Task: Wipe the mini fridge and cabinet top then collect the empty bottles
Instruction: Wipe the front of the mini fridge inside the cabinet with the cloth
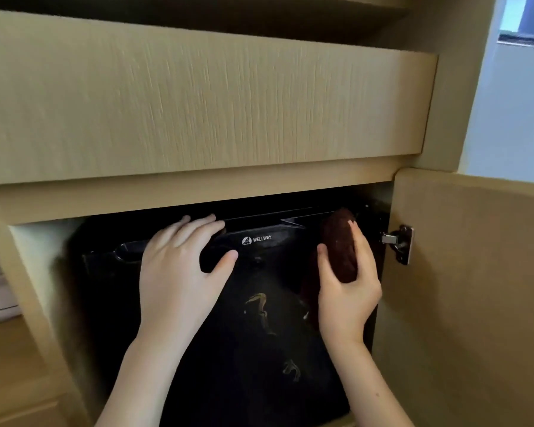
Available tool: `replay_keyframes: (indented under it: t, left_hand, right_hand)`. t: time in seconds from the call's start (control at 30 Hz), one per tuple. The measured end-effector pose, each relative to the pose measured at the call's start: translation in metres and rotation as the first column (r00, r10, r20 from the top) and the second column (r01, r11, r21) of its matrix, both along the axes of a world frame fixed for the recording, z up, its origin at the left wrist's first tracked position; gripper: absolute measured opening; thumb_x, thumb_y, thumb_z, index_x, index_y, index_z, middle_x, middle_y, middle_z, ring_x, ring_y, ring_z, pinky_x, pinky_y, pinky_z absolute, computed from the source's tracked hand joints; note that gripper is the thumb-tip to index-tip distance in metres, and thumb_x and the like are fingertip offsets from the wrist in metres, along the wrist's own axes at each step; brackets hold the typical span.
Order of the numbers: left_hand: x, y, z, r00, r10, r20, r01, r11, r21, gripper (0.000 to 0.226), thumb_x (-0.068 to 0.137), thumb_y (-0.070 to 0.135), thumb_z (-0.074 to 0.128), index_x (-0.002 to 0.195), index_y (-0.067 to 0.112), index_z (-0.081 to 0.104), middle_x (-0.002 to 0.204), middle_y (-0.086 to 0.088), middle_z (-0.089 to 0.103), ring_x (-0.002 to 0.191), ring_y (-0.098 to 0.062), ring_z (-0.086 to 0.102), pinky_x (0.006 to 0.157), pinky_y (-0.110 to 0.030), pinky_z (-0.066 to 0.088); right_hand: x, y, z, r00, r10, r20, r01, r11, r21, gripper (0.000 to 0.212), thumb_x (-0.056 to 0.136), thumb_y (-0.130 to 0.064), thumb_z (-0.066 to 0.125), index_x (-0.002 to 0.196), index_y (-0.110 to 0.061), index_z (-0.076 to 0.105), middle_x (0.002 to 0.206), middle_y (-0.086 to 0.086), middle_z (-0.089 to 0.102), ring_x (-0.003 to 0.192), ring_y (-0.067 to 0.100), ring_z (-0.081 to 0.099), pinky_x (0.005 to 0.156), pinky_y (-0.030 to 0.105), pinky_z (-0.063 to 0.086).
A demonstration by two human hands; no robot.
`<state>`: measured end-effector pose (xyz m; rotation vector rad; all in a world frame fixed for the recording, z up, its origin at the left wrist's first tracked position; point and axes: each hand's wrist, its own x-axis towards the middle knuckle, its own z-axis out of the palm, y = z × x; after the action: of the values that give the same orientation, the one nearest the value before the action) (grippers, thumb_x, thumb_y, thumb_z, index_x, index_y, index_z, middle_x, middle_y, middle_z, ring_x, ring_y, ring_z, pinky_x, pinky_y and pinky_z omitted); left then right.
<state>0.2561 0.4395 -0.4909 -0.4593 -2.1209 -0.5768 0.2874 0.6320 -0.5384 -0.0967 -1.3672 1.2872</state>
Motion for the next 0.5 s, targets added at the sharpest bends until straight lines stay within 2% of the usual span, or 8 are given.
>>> replay_keyframes:
  t: [0.1,0.17,0.23,0.3,0.43,0.5]
  left_hand:
    - [-0.002,-0.002,-0.004,1.0,-0.007,-0.02,0.007,0.999,-0.032,0.047,0.083,0.048,0.059,0.123,0.026,0.069,0.132,0.01,0.064,0.131,-0.019,0.051,0.109,-0.027,0.024]
    - [-0.002,-0.003,-0.004,1.0,-0.011,-0.025,0.009,0.999,-0.053,0.044,0.085,0.046,0.062,0.124,0.026,0.068,0.133,0.009,0.063,0.132,-0.02,0.051,0.11,-0.031,0.027]
    - [0.0,-0.004,-0.003,1.0,-0.005,-0.024,0.003,0.998,-0.068,0.041,0.088,0.041,0.069,0.126,0.025,0.067,0.135,0.008,0.063,0.133,-0.021,0.05,0.111,-0.032,0.027]
    - [0.002,-0.005,-0.003,1.0,-0.005,-0.01,0.004,0.995,-0.101,0.043,0.089,0.038,0.07,0.13,0.024,0.065,0.137,0.006,0.061,0.135,-0.021,0.048,0.113,-0.032,0.026]
    - [0.004,-0.007,-0.006,1.0,0.002,-0.019,-0.004,0.99,-0.143,0.046,0.092,0.033,0.066,0.136,0.02,0.06,0.142,0.002,0.057,0.138,-0.026,0.045,0.118,-0.037,0.023]
    - [0.005,-0.004,-0.011,0.999,0.01,-0.051,-0.017,0.992,-0.127,0.046,0.092,0.029,0.067,0.136,0.017,0.059,0.14,-0.001,0.059,0.137,-0.028,0.046,0.118,-0.041,0.025]
  right_hand:
    - [-0.001,-0.008,0.002,1.0,0.008,0.025,-0.013,0.979,0.206,0.057,0.084,-0.001,0.075,0.136,-0.018,0.058,0.142,0.0,0.056,0.135,0.001,0.045,0.111,0.011,0.032]
    - [-0.001,-0.008,0.006,0.999,0.025,0.037,-0.035,0.947,0.32,0.057,0.083,0.0,0.076,0.136,-0.014,0.059,0.142,0.003,0.055,0.135,0.001,0.044,0.11,0.008,0.031]
    - [0.0,-0.002,0.007,0.997,0.07,0.04,-0.08,0.935,0.347,0.055,0.083,0.0,0.075,0.135,-0.013,0.061,0.14,0.002,0.057,0.132,0.001,0.047,0.11,0.011,0.033]
    - [0.005,0.009,0.003,0.995,0.094,0.033,-0.1,0.967,0.233,0.053,0.086,-0.003,0.074,0.135,-0.016,0.061,0.137,-0.003,0.06,0.129,0.001,0.051,0.111,0.017,0.038]
    - [0.01,0.013,-0.021,1.0,0.011,0.009,-0.011,0.997,-0.075,0.052,0.088,-0.007,0.072,0.137,-0.02,0.06,0.133,-0.008,0.062,0.126,0.001,0.054,0.11,0.033,0.044]
    - [0.011,0.003,-0.027,1.0,0.004,0.0,-0.004,0.997,-0.075,0.054,0.087,-0.004,0.072,0.137,-0.019,0.06,0.136,-0.006,0.061,0.128,0.001,0.052,0.111,0.031,0.043]
